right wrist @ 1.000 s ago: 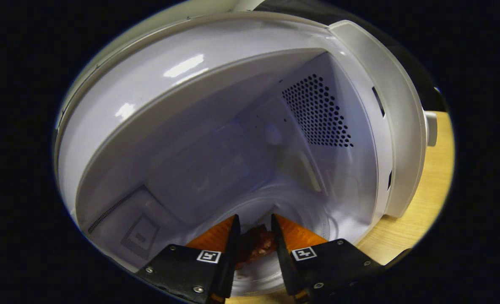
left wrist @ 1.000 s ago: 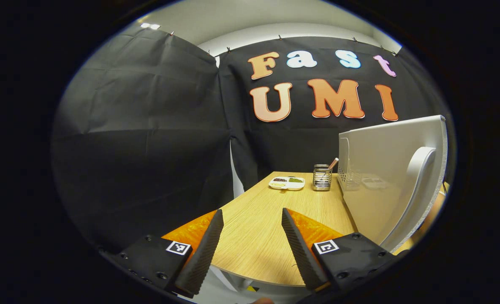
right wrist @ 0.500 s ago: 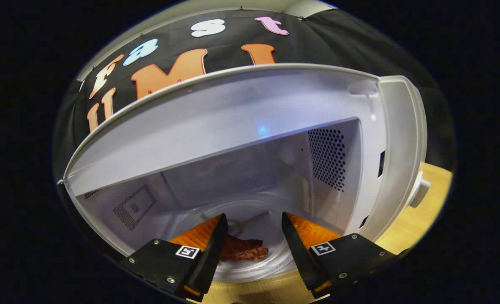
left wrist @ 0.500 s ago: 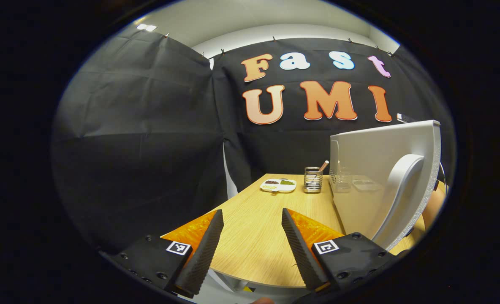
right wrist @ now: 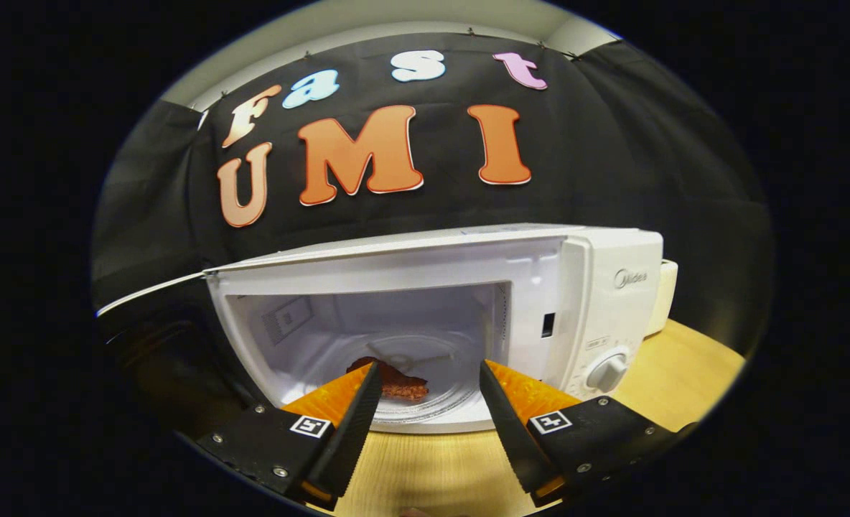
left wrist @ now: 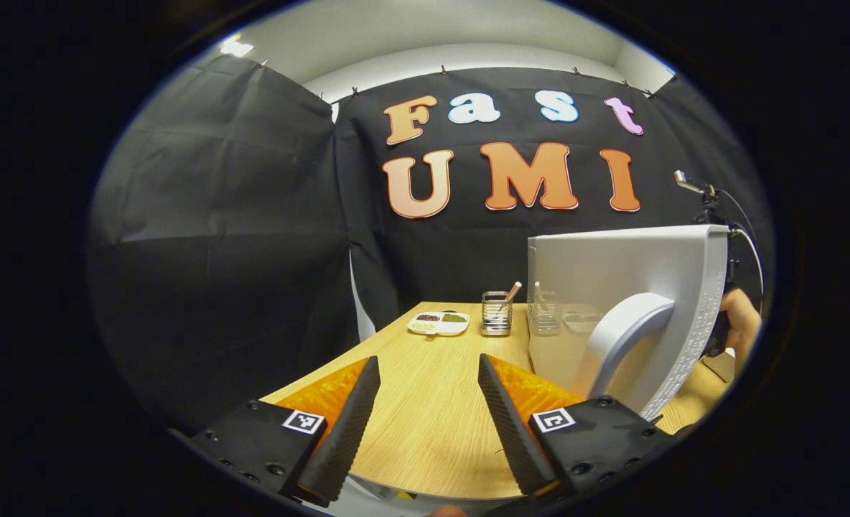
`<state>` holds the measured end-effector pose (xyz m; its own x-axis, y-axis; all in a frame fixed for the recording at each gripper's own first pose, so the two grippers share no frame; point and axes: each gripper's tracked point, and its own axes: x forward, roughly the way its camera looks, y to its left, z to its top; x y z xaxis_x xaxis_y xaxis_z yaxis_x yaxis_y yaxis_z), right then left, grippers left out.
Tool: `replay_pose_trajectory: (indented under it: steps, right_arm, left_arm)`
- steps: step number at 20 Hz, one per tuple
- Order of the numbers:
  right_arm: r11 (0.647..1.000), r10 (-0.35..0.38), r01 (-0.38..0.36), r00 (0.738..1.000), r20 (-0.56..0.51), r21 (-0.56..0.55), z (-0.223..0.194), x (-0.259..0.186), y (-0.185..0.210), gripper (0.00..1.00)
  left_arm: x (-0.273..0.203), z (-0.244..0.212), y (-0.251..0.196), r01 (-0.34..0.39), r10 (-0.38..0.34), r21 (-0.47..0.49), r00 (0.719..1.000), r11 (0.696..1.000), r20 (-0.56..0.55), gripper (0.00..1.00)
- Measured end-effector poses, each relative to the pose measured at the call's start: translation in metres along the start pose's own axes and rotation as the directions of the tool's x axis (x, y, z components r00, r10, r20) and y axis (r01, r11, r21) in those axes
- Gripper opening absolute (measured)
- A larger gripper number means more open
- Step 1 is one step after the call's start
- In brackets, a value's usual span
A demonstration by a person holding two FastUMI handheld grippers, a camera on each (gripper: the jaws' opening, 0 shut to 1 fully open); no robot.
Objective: Open the microwave oven with the left hand, put the food in, and close the microwave oven.
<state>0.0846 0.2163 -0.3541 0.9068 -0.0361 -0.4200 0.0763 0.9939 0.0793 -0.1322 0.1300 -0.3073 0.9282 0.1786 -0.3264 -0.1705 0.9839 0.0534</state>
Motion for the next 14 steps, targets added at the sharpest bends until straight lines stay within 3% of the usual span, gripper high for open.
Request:
replay_pose_trajectory:
  steps: [7, 13, 14]
  right_arm:
    - [0.984, 0.133, -0.126, 0.990, 0.049, -0.126, 0.016, -0.070, -0.023, 0.88]
    - [0.987, 0.123, -0.119, 0.992, 0.032, -0.107, 0.022, -0.104, -0.081, 0.90]
    - [0.988, 0.124, -0.120, 0.992, 0.033, -0.102, 0.023, -0.109, -0.089, 0.94]
  left_arm:
    - [-0.005, 0.005, -0.040, 0.070, -0.070, -0.008, 0.998, 0.998, 0.011, 0.87]
    - [-0.013, 0.011, -0.099, 0.180, -0.181, 0.035, 0.983, 0.983, 0.017, 0.90]
    - [-0.014, 0.012, -0.111, 0.203, -0.204, 0.042, 0.979, 0.978, 0.020, 0.87]
